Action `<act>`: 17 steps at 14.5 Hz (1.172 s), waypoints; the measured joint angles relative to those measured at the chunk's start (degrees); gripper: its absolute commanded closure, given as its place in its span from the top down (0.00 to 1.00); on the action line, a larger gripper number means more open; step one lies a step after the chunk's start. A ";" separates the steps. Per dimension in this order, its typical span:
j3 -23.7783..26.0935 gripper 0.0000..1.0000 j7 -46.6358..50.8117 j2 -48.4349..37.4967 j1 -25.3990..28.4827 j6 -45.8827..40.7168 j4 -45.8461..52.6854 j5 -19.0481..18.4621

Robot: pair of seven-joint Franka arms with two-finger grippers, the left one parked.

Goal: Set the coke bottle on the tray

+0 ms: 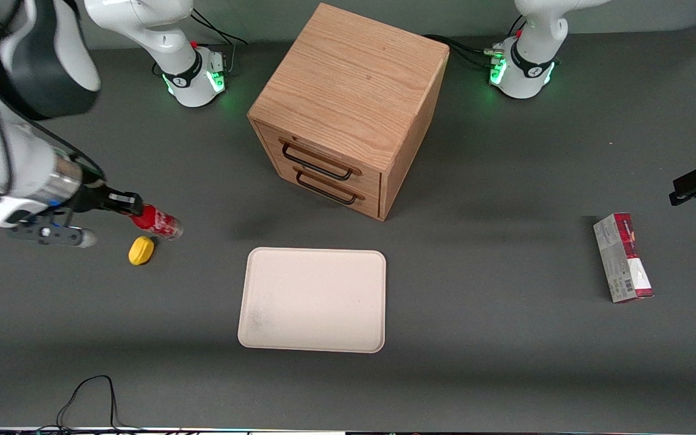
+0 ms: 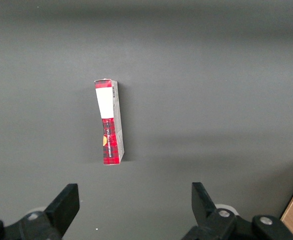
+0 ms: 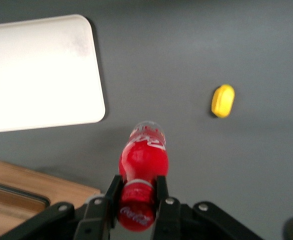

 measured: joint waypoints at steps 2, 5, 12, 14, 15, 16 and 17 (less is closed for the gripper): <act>-0.01 0.00 0.11 4.93 -0.14 -4.91 9.15 0.01; 0.07 0.00 2.53 12.31 -0.11 -5.67 16.39 0.01; 1.77 0.00 17.00 29.25 4.90 5.83 26.40 0.01; 1.77 0.00 20.30 32.91 7.22 11.18 26.96 -0.07; 1.74 0.00 21.13 34.38 7.87 13.15 27.10 -0.17; 1.74 0.00 21.76 35.60 8.22 14.64 27.36 -0.26; 1.73 0.00 22.07 36.49 8.30 15.79 27.56 -0.28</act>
